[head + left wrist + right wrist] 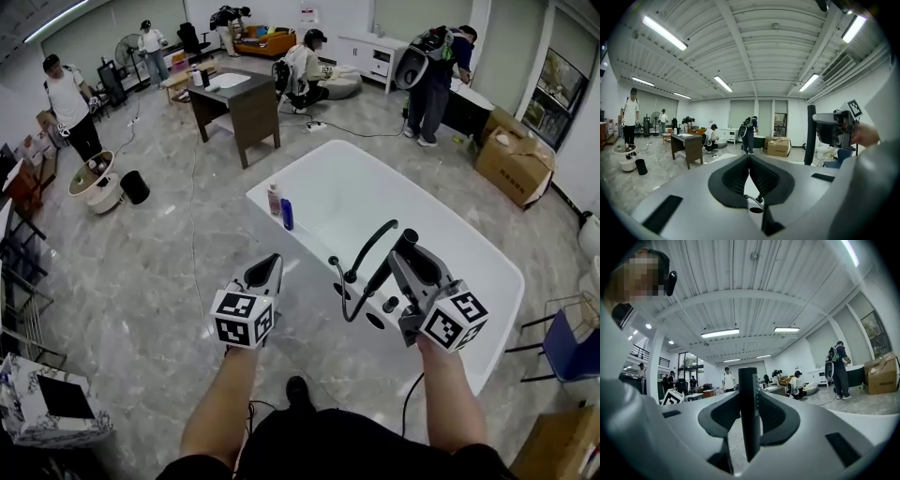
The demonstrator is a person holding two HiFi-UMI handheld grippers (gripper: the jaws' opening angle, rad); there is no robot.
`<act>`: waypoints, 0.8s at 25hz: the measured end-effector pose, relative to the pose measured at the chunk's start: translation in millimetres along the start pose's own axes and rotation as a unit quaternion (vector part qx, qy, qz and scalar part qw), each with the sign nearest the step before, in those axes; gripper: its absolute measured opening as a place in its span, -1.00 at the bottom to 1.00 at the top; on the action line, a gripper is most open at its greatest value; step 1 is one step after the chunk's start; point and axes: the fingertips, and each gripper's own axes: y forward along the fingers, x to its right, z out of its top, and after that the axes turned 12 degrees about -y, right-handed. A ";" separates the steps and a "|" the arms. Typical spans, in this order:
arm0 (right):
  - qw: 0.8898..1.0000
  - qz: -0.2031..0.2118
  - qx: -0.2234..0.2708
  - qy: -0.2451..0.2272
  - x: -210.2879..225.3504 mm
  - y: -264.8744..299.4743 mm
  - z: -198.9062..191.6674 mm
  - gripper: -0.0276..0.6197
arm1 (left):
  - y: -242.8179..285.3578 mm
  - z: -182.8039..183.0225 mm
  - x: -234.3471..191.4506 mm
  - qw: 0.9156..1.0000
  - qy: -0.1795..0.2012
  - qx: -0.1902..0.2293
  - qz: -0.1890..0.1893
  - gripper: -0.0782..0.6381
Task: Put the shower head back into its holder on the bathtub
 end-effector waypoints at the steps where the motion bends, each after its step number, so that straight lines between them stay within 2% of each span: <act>1: 1.000 -0.003 -0.001 -0.001 1.9 7.1 1.2 -0.50 | 4.7 1.2 -6.0 1.000 0.000 -0.001 -0.002 -0.74; 10: 1.000 -0.027 -0.009 -0.010 4.0 58.1 14.4 -0.50 | 20.1 22.1 -44.5 0.999 0.036 -0.001 -0.021 -0.74; 20: 1.000 -0.021 -0.017 -0.012 8.7 96.3 8.9 -0.50 | 46.8 12.3 -69.9 0.999 0.018 -0.018 -0.030 -0.74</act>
